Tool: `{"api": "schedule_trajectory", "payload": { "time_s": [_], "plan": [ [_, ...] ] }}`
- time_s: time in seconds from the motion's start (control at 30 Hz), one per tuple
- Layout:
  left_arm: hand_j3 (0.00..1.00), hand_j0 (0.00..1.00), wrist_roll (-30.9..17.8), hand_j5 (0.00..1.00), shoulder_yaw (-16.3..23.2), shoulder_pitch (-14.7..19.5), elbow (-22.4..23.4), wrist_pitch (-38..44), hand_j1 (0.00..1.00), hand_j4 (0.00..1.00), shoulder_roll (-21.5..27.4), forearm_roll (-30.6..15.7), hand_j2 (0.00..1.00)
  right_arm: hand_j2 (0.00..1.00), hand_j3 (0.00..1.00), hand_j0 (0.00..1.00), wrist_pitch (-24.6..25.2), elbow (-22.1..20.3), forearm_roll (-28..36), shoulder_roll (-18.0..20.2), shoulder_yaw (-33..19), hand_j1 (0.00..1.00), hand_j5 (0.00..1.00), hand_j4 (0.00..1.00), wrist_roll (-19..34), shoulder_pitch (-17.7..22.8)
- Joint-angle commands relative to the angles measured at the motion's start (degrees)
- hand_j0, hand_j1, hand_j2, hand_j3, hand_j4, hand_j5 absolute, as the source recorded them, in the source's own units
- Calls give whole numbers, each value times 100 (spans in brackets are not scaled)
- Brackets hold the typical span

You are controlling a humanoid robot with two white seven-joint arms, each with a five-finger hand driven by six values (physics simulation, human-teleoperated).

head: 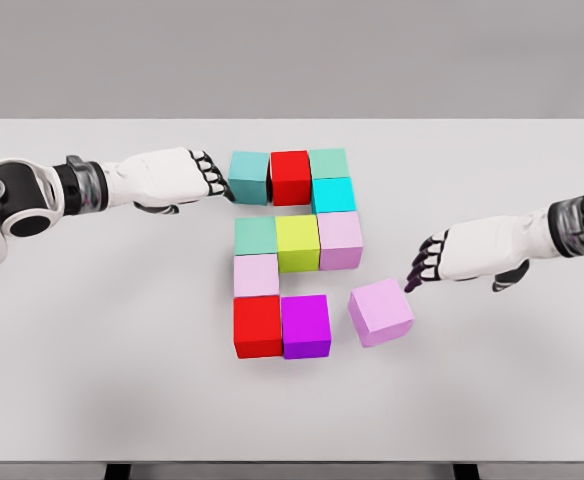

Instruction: Assemble the squares on the desktop into the number 2

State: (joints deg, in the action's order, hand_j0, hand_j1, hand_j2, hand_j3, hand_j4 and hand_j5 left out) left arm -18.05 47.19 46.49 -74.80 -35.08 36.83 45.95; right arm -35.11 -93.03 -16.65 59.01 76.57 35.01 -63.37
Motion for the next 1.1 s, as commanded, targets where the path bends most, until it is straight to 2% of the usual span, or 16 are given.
{"api": "schedule_trajectory", "payload": {
  "time_s": [0.0,0.2,0.33,0.4,0.6,0.87,1.0,1.07],
  "plan": [
    [83,83,3,83,-8,0,-43,8,83,83,0,-25,83,97,97,97,11,-40,22,31,-10,97,97,97,-1,0],
    [83,83,-6,83,-8,0,-43,8,83,83,-9,-25,83,97,97,97,11,-75,31,365,-2,97,97,97,-1,9],
    [84,84,3,84,-16,-9,-34,8,84,84,0,-25,84,97,97,97,11,-655,-4,497,60,97,97,97,-1,105],
    [84,84,11,84,-69,9,53,8,84,84,18,-25,84,97,97,97,11,-778,4,550,69,97,97,97,-1,149],
    [84,84,3,84,-34,70,519,8,84,84,-9,-16,84,97,97,97,11,-778,13,611,69,97,97,97,-1,158],
    [85,85,-6,85,-8,202,792,8,85,85,-228,54,85,97,97,97,11,-717,-4,550,-2,97,97,97,-1,158],
    [85,85,-15,85,-8,211,792,8,85,85,-325,63,85,97,97,97,11,-286,-13,260,-11,97,97,97,-1,158],
    [85,85,-15,85,1,202,792,8,85,85,-351,63,85,97,97,97,11,-251,-13,234,-19,97,97,97,-1,158]
  ]
}}
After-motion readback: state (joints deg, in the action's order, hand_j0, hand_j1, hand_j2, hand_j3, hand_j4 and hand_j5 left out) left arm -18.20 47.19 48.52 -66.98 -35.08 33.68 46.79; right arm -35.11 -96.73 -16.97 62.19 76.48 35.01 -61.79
